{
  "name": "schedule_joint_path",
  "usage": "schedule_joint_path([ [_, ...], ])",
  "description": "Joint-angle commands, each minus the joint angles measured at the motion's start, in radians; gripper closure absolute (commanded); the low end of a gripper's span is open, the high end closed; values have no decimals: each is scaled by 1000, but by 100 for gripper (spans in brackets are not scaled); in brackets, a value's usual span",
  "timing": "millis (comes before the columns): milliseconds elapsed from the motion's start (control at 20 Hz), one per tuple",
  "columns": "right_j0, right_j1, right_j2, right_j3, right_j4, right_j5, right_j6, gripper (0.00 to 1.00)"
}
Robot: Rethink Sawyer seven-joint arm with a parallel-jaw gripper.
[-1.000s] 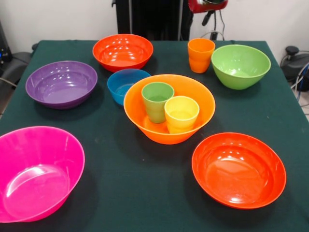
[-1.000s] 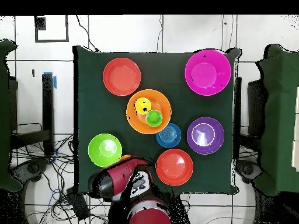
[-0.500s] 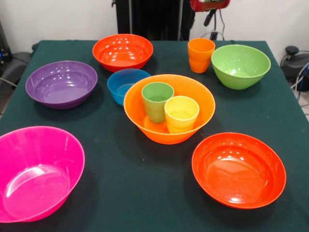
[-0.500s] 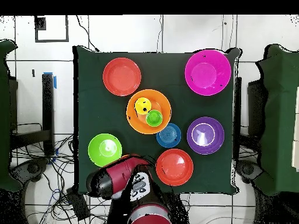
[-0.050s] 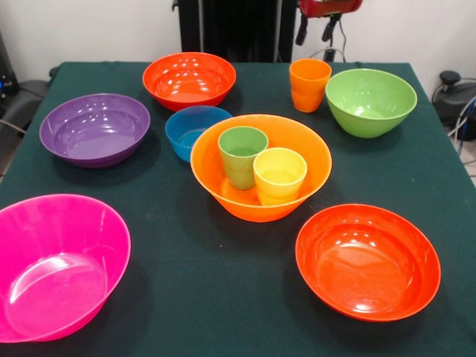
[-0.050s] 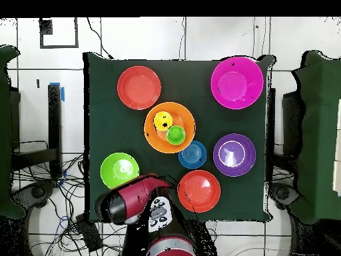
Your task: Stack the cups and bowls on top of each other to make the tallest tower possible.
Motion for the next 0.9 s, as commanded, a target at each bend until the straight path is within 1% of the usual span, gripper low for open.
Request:
schedule_joint_path([
  [50,-17,-8,102,-86,41,54,15,0],
  [250,-30,-9,125,-88,28,-8,5,0],
  [650,-20,17,142,-143,16,16,-8,0],
  [900,-29,32,156,-160,7,16,-21,0],
])
